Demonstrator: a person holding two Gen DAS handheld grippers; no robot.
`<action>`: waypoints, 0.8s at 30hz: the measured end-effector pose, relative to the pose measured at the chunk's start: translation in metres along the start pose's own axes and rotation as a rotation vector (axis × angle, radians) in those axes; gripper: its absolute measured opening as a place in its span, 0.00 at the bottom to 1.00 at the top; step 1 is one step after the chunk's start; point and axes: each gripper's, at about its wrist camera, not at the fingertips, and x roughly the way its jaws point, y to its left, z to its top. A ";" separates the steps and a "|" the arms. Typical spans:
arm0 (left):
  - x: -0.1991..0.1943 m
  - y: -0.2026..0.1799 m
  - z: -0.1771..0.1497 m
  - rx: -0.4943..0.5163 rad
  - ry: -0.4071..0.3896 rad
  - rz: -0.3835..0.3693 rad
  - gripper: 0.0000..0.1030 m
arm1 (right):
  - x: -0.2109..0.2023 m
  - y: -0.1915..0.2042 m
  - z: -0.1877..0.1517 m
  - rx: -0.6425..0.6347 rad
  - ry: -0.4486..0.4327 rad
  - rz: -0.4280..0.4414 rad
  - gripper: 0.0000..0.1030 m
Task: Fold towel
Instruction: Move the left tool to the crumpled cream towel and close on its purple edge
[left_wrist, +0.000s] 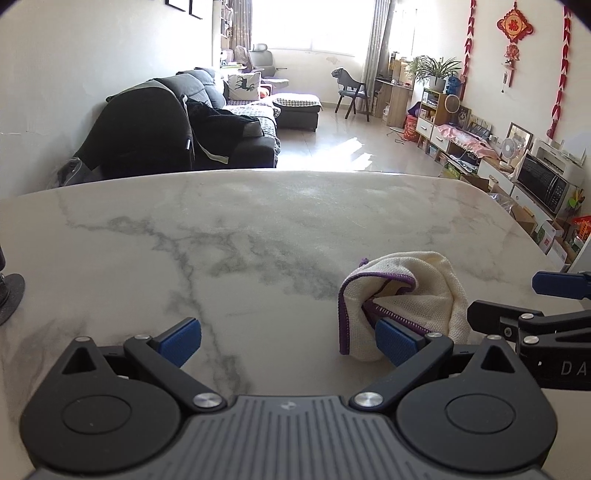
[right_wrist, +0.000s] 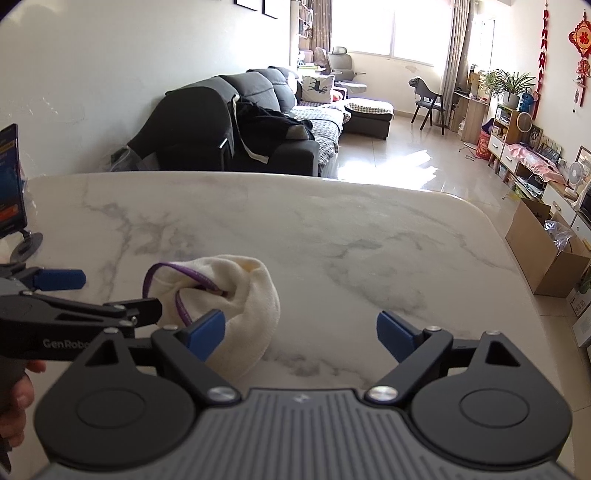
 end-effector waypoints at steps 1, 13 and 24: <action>0.001 0.000 0.000 -0.004 0.001 -0.014 0.93 | 0.000 0.000 0.000 0.000 0.000 0.001 0.89; 0.015 0.011 -0.004 -0.129 0.062 -0.214 0.13 | -0.002 0.004 -0.002 -0.033 0.003 0.042 0.77; 0.014 0.016 -0.007 -0.139 0.063 -0.243 0.07 | -0.004 0.010 -0.004 -0.073 0.008 0.088 0.54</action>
